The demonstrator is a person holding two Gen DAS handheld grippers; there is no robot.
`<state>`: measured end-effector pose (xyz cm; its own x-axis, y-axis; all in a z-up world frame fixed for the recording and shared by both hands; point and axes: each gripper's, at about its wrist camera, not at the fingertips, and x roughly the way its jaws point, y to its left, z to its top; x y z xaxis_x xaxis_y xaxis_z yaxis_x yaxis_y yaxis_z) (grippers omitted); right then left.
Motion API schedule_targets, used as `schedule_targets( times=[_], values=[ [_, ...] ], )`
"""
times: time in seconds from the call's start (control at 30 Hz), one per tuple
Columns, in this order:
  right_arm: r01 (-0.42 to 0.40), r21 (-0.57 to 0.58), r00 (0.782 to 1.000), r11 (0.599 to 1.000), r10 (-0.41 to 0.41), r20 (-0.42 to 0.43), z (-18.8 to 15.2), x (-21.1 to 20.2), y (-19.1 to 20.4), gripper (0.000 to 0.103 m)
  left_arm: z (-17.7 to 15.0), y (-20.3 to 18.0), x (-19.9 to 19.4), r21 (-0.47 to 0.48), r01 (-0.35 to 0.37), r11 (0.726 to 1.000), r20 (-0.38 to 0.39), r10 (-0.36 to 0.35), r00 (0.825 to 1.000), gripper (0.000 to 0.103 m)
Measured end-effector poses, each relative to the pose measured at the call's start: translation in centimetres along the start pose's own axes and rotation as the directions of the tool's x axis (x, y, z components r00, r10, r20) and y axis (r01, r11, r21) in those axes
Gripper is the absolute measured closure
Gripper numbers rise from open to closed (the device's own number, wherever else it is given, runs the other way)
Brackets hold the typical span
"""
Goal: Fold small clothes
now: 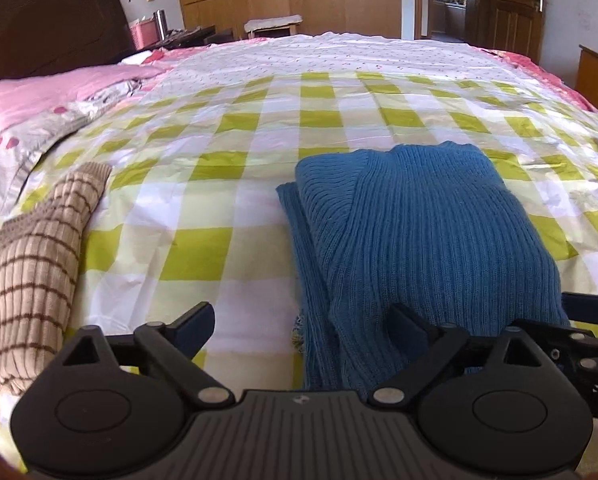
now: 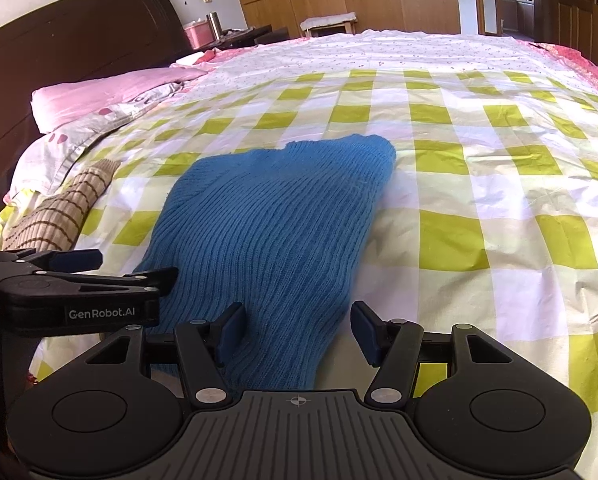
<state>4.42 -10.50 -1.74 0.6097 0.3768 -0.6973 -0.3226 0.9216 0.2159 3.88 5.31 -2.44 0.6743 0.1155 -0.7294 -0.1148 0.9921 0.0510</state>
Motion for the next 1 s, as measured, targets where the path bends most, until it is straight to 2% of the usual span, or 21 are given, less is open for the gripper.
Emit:
schedule_targets(
  times=[0.13,0.27,0.67,0.87,1.0],
  values=[
    [-0.008,0.012,1.000,1.000,0.008,0.010,-0.2,-0.6,0.0,0.045,-0.3,1.4,0.2,-0.090,0.049,0.995,-0.010,-0.050,0.999,0.004],
    [-0.007,0.021,1.000,1.000,0.006,0.019,-0.3,-1.1,-0.1,0.045,-0.6,1.7,0.1,-0.116,0.064,0.991,-0.002,-0.064,0.998,0.003],
    [0.029,-0.010,0.999,1.000,-0.028,0.043,-0.4,-1.5,0.2,0.045,-1.1,1.5,-1.3,-0.130,0.128,0.983,0.019,-0.127,0.992,0.000],
    [0.029,-0.021,0.999,0.999,-0.028,0.043,-0.5,-1.4,0.4,0.045,-0.9,0.8,-2.1,-0.086,0.153,0.984,0.026,-0.151,0.988,0.000],
    [0.028,-0.029,0.999,0.999,-0.027,0.045,-0.6,-1.6,0.6,0.045,-0.9,0.2,-2.6,-0.051,0.130,0.990,0.057,-0.127,0.990,0.000]
  ],
)
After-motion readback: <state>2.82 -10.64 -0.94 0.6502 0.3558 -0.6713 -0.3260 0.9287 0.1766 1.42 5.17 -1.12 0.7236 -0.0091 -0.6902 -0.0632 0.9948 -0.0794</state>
